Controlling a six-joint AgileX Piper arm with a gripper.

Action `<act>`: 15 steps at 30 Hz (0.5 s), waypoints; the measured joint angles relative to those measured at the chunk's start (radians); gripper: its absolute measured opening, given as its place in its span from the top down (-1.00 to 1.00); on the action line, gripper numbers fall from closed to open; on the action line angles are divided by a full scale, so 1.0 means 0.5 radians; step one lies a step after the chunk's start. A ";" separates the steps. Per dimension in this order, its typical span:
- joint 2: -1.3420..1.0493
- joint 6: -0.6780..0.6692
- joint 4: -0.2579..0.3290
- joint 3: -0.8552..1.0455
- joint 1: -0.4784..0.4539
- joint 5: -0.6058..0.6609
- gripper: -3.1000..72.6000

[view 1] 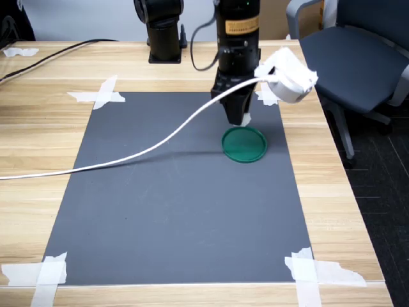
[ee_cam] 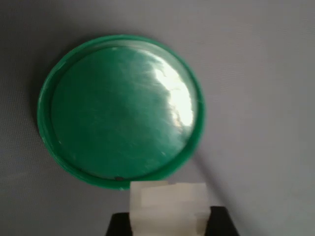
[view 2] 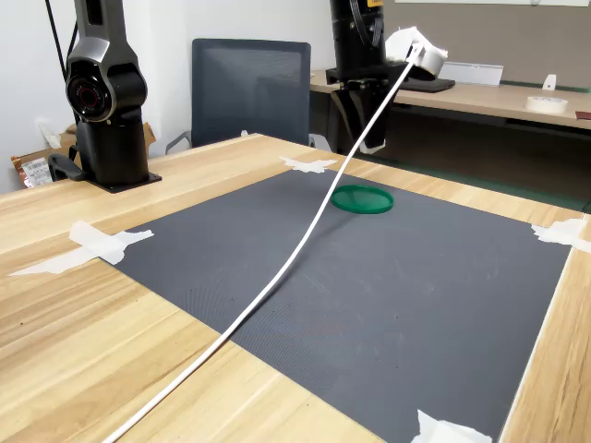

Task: Grasp a white terminal and put it in the green lid.

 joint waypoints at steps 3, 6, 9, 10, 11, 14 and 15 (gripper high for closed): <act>0.054 -0.061 0.020 0.000 0.000 0.002 0.25; 0.114 -0.117 0.040 -0.002 0.000 0.002 0.25; 0.158 -0.177 0.060 -0.004 0.000 0.004 0.25; 0.167 -0.197 0.068 -0.004 0.000 0.004 0.25; 0.171 -0.223 0.084 -0.004 0.000 0.004 0.25; 0.175 -0.322 0.164 -0.008 0.000 0.007 0.25; 0.175 -0.354 0.192 -0.008 0.000 0.011 0.25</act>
